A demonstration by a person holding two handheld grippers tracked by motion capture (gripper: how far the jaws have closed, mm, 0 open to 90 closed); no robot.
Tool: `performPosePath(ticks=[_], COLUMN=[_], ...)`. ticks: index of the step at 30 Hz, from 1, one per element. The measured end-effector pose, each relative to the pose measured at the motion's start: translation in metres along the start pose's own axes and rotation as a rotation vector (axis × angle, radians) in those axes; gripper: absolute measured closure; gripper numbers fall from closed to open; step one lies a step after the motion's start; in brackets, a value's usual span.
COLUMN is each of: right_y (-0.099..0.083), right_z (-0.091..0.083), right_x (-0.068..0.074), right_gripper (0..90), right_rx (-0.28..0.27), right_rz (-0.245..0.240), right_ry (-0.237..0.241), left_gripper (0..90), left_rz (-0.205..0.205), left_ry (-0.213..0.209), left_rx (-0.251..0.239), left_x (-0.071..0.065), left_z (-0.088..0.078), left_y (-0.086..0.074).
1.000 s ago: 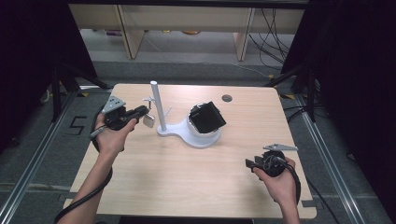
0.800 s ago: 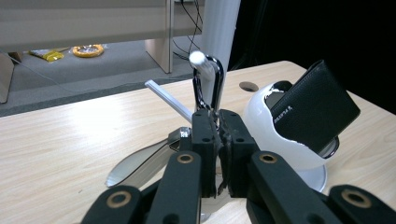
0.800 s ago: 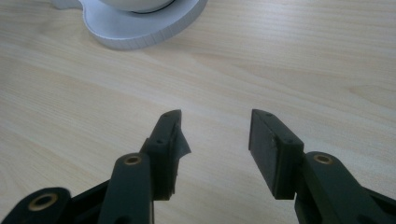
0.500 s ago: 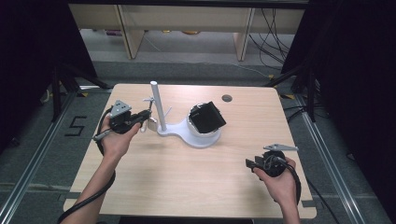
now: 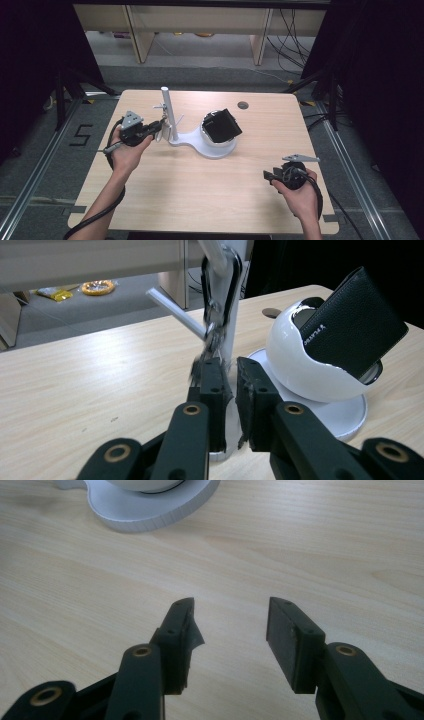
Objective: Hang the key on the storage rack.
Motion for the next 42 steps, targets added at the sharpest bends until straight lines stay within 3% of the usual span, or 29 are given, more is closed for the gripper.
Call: performPosePath(ticks=[6,9,14,16,24,28,31,32,36,42], right_y=[0.000,0.001,0.002,0.002,0.004,0.004,0.005,0.005,0.006,0.006], right_z=[0.001,0.001,0.000,0.000,0.000,-0.001,-0.002,-0.004,-0.007,-0.010], right_x=[-0.002,-0.004,-0.005,-0.002,-0.004,-0.005,-0.009,-0.010,-0.010,-0.013], right_gripper=[54.9,54.8,54.7,54.0,53.4,53.3,53.2,53.1,53.0,53.0], right_rx=[0.002,-0.008,-0.009,-0.015,-0.024,-0.031,-0.039,-0.040,-0.050,-0.055], right_rz=[-0.007,-0.038,-0.036,-0.036,-0.044,-0.022,-0.037,-0.033,-0.034,-0.036], right_ry=[-0.016,-0.014,-0.022,0.007,-0.008,-0.007,0.004,-0.012,0.007,-0.011], left_gripper=[78.3,76.3,72.2,70.7,63.2,59.5,55.3,54.0,53.0,53.1], left_rz=[0.008,0.015,0.027,0.031,0.007,-0.015,-0.029,-0.032,-0.055,-0.065], left_ry=[0.010,0.014,0.031,0.041,0.060,0.073,0.088,0.097,0.114,0.133], left_rx=[0.015,0.026,0.041,0.047,0.053,0.057,0.052,0.054,0.050,0.059], left_x=[0.004,0.006,0.014,0.018,0.034,0.042,0.048,0.050,0.057,0.064], left_z=[-0.001,-0.003,-0.010,-0.014,-0.035,-0.045,-0.051,-0.052,-0.060,-0.065], left_y=[-0.009,-0.015,-0.028,-0.035,-0.060,-0.073,-0.081,-0.083,-0.089,-0.096])
Point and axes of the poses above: each handheld gripper's, and its own axes: z roughly forward along the jaws, y roughly out of its top, x roughly to its left, the point moved 10 cm from there along z, roughly forward along the jaws, and after that the axes turned 11 degrees about y, right-handed, at the moved point
